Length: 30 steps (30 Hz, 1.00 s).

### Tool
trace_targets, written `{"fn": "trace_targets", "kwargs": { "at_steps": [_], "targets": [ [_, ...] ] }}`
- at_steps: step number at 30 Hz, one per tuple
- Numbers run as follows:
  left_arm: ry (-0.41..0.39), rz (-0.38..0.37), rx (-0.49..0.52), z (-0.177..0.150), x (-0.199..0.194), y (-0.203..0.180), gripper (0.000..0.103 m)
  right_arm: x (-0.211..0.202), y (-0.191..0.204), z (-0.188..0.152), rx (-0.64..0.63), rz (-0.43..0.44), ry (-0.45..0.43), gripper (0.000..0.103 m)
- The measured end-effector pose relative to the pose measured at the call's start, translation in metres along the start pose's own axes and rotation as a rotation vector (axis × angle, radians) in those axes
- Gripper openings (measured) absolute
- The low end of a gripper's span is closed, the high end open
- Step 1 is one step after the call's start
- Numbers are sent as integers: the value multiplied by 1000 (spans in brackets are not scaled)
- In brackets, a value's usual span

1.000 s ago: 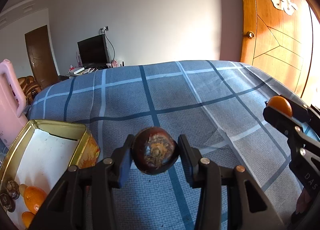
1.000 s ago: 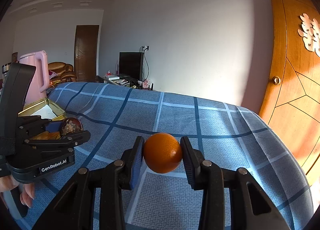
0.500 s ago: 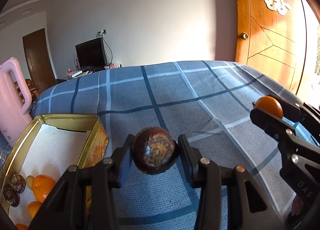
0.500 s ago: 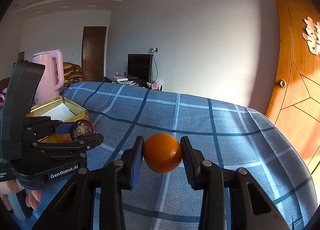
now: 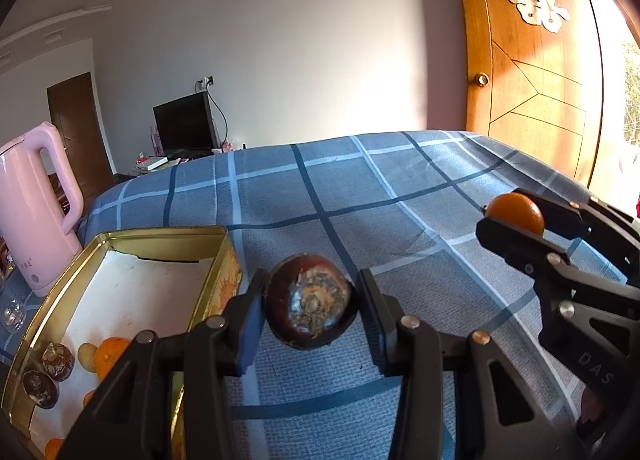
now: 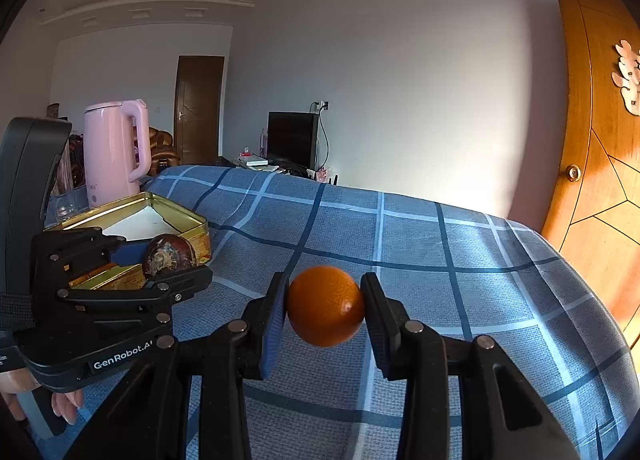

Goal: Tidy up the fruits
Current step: 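Carry the mangosteen in the left tool and mandarin in the right tool over the tray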

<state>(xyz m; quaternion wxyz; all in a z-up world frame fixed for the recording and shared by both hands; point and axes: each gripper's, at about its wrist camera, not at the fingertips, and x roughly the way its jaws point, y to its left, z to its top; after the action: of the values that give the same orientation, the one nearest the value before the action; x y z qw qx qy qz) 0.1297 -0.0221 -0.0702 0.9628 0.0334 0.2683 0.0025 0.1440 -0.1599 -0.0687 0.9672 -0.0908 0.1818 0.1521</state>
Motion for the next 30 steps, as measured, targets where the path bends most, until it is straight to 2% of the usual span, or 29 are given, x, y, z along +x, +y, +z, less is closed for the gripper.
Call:
{"fn": "trace_targets", "kwargs": {
  "at_steps": [10, 22, 30],
  "targets": [
    [-35, 12, 18, -6, -18, 6, 46, -7, 13, -1, -2, 15, -5, 39],
    [-50, 8, 3, -11, -38, 23, 46, -11, 28, -1, 0, 51, -4, 39],
    [-75, 32, -11, -13, -52, 38, 46, -16, 40, 5, -11, 79, -14, 39]
  ]
}}
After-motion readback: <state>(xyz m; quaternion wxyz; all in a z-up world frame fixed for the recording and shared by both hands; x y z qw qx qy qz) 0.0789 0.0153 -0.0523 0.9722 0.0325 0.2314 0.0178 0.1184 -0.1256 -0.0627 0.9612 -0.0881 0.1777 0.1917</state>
